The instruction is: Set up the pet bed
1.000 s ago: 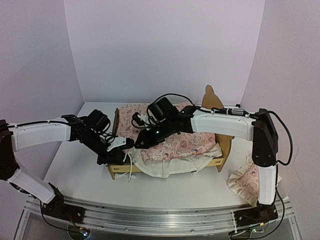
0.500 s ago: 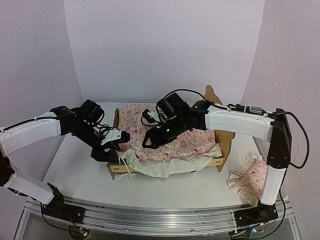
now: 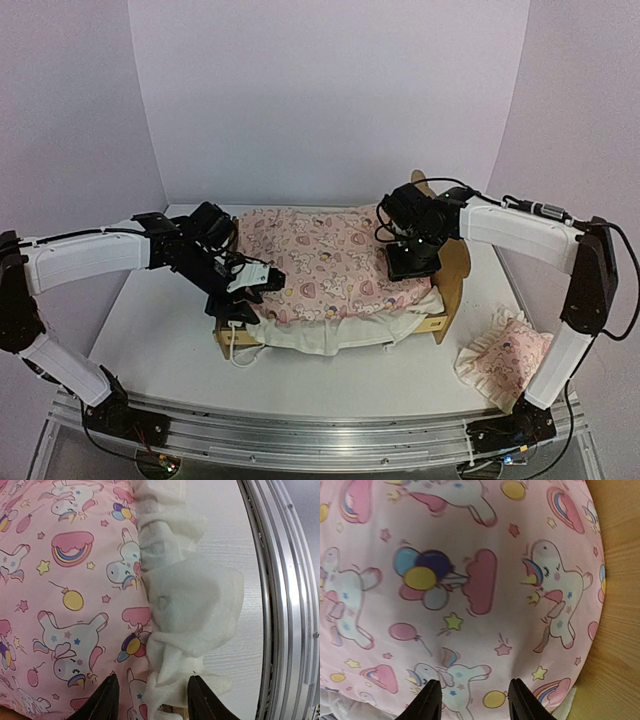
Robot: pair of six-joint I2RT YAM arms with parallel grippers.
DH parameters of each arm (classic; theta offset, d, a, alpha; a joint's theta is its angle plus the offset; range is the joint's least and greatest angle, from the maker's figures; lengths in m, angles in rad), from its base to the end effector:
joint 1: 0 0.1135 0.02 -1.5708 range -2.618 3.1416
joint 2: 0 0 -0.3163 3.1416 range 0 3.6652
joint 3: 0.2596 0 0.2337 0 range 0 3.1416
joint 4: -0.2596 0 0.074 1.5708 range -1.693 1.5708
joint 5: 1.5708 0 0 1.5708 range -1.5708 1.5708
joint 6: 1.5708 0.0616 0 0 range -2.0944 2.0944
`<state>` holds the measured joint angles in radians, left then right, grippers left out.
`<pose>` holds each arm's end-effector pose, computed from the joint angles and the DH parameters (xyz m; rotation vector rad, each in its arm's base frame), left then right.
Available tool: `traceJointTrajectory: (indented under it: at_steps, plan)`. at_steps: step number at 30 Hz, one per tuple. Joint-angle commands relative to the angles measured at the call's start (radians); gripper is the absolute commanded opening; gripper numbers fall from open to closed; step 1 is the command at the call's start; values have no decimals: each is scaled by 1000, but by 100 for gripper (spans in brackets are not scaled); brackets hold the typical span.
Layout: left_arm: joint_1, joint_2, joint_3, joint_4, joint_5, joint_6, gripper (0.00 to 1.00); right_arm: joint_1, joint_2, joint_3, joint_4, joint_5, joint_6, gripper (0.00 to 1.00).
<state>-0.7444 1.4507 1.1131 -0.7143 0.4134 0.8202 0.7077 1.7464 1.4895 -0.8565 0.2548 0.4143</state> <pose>0.1890 -0.2078 0.2961 1.9089 1.7183 -0.5116 0.2897 0.2274 0.3057 -0.3059 2.6051 0.0403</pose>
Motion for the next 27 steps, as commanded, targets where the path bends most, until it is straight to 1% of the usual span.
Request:
traceJointTrajectory:
  at_steps: [1,3,7,11,15,17,18,20,22,24,27]
  plan:
    - [3,9,-26,-71,-48,41,41,3,-3,-11,-47,46,38,47]
    - [6,15,-22,-141,-25,51,38,3,3,0,-49,25,24,47]
    - [26,-1,-37,-233,-4,82,36,-2,14,23,-81,21,12,48]
    - [71,-27,-82,-257,-31,140,38,-36,8,-13,-135,47,34,48]
    - [92,-34,-107,-251,-67,170,39,-51,3,-37,-176,76,38,48]
    - [95,-35,-97,-248,-61,171,41,-51,2,-29,-190,69,32,48]
    - [94,-35,-83,-250,-47,170,44,-51,1,-21,-192,52,23,48]
    - [90,-43,-46,-254,7,169,53,-50,2,7,-192,-1,-8,48]
    - [70,-54,-10,-243,41,152,57,-48,4,43,-194,-55,-32,47]
    - [32,-52,24,-235,55,112,60,-37,0,89,-196,-89,-47,46]
    - [-15,-34,67,-240,76,41,63,21,-15,146,-196,-81,-79,46]
